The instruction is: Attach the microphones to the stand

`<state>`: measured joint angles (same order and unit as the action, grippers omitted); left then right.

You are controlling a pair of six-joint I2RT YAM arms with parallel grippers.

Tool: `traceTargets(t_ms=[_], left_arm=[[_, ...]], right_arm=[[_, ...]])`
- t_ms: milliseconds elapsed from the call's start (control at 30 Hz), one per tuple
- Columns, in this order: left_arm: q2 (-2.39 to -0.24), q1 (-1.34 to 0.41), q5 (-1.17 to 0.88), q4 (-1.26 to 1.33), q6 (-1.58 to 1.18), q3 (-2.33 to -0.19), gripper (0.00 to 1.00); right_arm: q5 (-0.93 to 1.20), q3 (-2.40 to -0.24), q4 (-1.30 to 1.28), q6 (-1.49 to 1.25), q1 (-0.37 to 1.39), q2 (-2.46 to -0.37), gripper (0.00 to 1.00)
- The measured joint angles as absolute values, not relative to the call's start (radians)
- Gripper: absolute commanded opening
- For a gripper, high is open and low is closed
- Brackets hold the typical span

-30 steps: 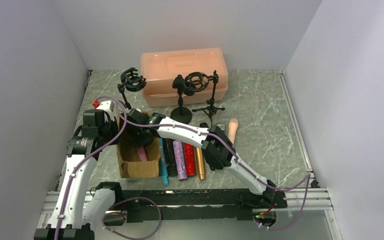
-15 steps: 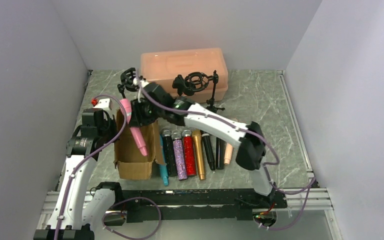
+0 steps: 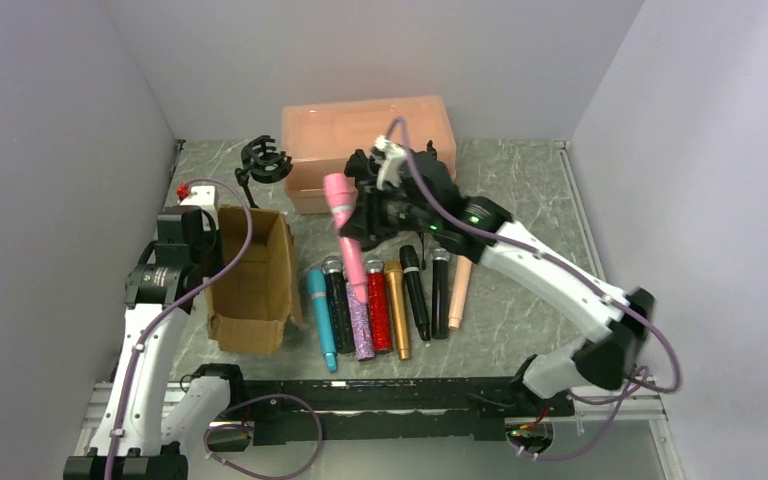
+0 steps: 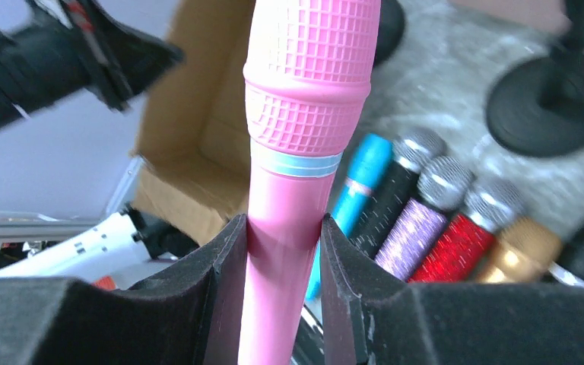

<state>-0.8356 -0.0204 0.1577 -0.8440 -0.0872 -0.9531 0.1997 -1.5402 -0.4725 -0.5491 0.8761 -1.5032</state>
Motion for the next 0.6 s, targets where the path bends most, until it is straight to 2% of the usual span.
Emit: traceTargets(t_ms=[233,433,600], left_arm=[[-0.859,-0.007,0.268,-0.834,0.066,-1.017,0.0],[-0.911,0.076,0.334,-0.772,0.204,-1.018,0.0],[-1.013,0.157,0.349,-0.655,0.302,-1.058,0.0]], right_arm=[[0.122,-1.247,-0.611,-0.551,0.766,-1.154,0.09],[0.041,-1.155,-0.776,-0.558,0.726,-0.979,0.09],[-0.03,-1.134,-0.883,-0.57,0.714,-0.923,0.09]])
